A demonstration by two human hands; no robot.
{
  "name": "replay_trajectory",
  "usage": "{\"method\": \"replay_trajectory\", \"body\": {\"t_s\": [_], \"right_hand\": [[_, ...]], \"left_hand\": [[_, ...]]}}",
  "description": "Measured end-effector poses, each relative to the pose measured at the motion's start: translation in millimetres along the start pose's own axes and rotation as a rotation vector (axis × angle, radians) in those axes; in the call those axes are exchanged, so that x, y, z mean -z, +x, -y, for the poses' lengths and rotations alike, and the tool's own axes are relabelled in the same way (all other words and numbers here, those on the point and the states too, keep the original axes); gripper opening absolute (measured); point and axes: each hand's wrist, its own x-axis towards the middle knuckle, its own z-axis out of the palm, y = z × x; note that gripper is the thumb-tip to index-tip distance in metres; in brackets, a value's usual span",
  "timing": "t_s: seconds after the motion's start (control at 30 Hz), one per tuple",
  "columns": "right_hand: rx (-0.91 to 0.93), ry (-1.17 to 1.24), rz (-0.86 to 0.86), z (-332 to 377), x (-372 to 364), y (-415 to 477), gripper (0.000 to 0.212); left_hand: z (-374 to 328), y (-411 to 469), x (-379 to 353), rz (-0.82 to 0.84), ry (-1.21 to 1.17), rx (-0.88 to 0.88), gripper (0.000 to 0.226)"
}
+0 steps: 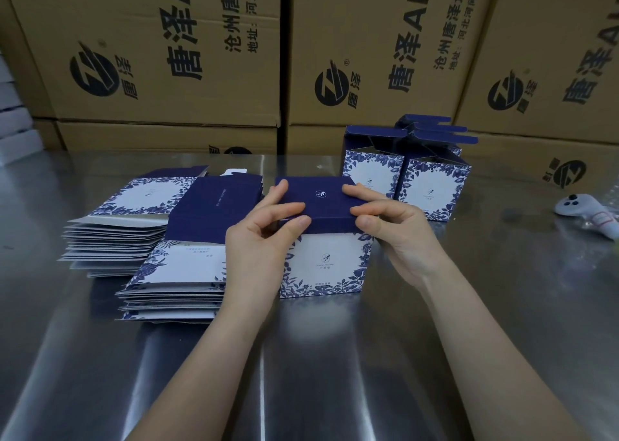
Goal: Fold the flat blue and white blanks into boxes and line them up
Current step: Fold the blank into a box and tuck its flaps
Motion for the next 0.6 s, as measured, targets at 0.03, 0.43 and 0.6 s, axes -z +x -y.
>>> {"method": "replay_trajectory", "body": {"t_s": [0.03,0.43,0.6], "right_hand": [[-0.008,0.028,0.007,0.3,0.6,-0.6,0.011],[-0.044,0.156,0.025,-0.2,0.4,-0.8,0.012],[-0.007,0.087,-0.023,0.0,-0.8,-0.2,0.012]], "left_hand": [[0.6,-1.7,-0.8,-0.017,-0.024,0.005,0.032],[5.2,-5.1,-2.0,0.003,-0.183,0.047,0.019],[6.8,-4.1,-4.3,-0.034,-0.112,0.016,0.026]]}}
